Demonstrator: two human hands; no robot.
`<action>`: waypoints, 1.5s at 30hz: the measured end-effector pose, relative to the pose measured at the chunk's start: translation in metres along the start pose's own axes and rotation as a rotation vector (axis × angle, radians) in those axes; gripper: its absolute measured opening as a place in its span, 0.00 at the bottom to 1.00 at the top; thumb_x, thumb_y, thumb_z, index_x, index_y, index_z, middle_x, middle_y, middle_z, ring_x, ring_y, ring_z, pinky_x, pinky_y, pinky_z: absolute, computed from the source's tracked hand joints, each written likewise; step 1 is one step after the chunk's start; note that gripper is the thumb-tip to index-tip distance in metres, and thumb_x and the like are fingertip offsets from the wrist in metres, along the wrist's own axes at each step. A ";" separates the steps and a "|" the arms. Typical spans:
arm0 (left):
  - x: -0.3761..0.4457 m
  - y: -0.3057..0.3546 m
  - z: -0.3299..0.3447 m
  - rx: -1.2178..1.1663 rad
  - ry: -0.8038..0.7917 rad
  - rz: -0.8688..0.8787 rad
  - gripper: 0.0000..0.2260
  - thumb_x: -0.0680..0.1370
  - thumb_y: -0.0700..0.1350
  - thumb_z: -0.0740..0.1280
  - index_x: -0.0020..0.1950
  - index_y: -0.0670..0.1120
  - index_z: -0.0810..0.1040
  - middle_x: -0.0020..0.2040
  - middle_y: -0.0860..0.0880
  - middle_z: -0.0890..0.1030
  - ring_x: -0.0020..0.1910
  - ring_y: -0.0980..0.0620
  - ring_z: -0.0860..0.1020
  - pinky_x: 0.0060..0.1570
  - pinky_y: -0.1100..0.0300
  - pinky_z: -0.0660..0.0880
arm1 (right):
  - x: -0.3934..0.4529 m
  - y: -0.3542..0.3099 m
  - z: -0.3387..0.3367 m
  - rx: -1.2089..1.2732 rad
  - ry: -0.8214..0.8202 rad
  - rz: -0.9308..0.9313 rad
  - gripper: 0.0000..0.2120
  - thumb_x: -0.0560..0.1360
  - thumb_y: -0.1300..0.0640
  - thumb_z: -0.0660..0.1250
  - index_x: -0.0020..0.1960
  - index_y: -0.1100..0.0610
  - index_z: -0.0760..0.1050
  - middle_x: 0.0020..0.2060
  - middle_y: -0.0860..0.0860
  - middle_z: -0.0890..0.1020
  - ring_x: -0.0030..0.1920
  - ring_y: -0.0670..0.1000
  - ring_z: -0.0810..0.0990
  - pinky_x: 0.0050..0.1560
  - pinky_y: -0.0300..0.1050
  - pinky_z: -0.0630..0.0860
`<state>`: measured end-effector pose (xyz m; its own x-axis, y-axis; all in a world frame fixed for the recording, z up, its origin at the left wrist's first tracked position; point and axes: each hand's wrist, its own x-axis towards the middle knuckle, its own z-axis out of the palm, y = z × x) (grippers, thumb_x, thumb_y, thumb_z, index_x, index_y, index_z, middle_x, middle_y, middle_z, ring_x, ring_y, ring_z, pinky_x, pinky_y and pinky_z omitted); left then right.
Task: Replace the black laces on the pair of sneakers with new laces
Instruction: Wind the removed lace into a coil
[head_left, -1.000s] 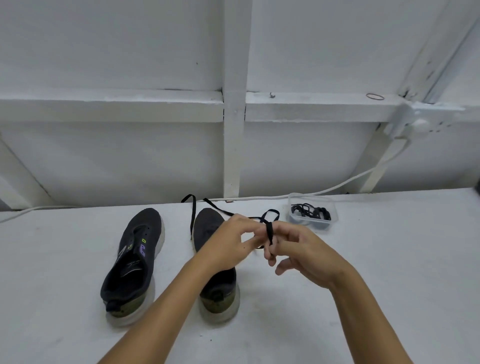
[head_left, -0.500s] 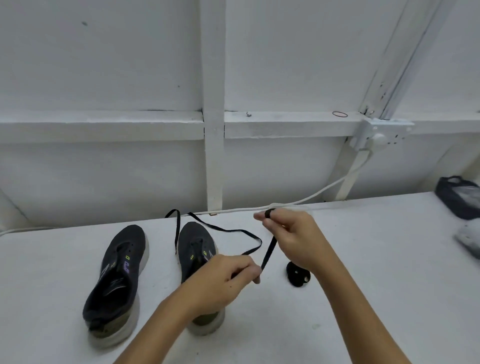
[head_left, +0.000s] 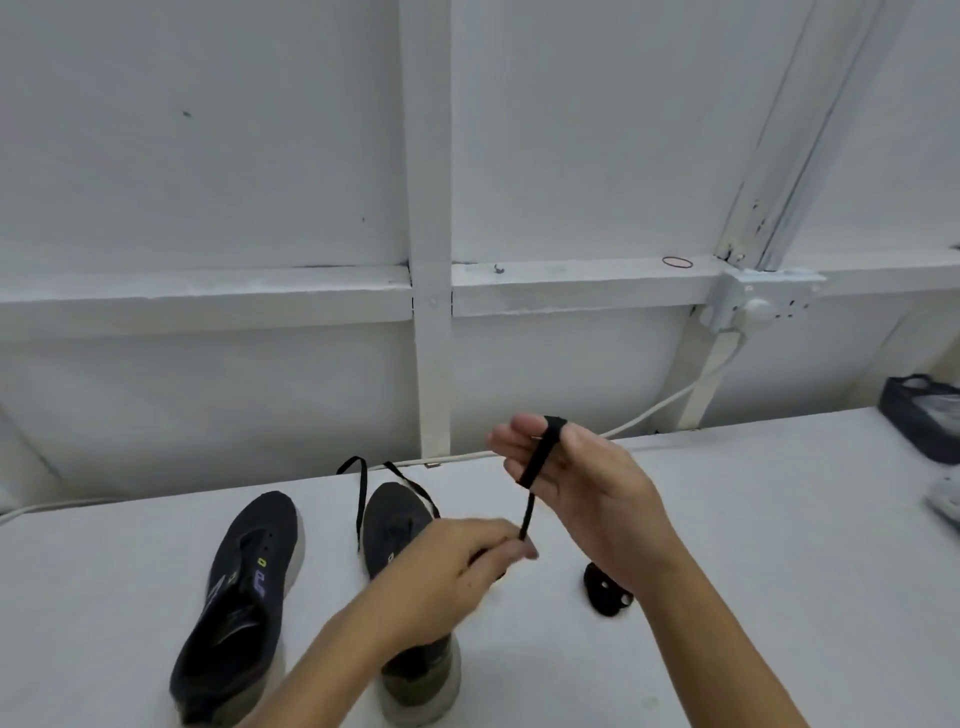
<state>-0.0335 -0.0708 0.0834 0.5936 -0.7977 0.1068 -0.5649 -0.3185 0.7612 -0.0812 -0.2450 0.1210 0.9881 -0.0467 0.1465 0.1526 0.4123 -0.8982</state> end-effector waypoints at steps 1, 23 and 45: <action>-0.004 0.002 0.003 0.106 -0.067 0.034 0.11 0.84 0.54 0.60 0.51 0.55 0.81 0.39 0.59 0.80 0.39 0.60 0.76 0.43 0.61 0.72 | 0.004 0.001 -0.007 -0.181 0.031 0.002 0.16 0.84 0.56 0.57 0.59 0.63 0.80 0.56 0.59 0.85 0.62 0.57 0.82 0.60 0.46 0.79; -0.004 0.004 -0.081 0.115 0.084 0.004 0.10 0.80 0.58 0.63 0.45 0.56 0.79 0.36 0.46 0.79 0.37 0.45 0.76 0.39 0.52 0.73 | 0.002 0.031 0.000 -0.355 -0.475 0.466 0.58 0.62 0.16 0.42 0.52 0.65 0.83 0.49 0.64 0.85 0.51 0.58 0.84 0.56 0.51 0.79; -0.015 -0.003 -0.031 0.140 -0.058 -0.020 0.12 0.81 0.51 0.59 0.39 0.59 0.75 0.32 0.48 0.75 0.32 0.48 0.73 0.37 0.51 0.71 | 0.032 0.001 0.010 -0.154 -0.153 0.164 0.59 0.64 0.17 0.41 0.57 0.66 0.83 0.55 0.64 0.85 0.60 0.59 0.83 0.60 0.45 0.80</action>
<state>-0.0230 -0.0420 0.0991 0.5736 -0.8175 0.0523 -0.6304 -0.3997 0.6655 -0.0498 -0.2365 0.1290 0.9874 0.1521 0.0442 0.0032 0.2595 -0.9657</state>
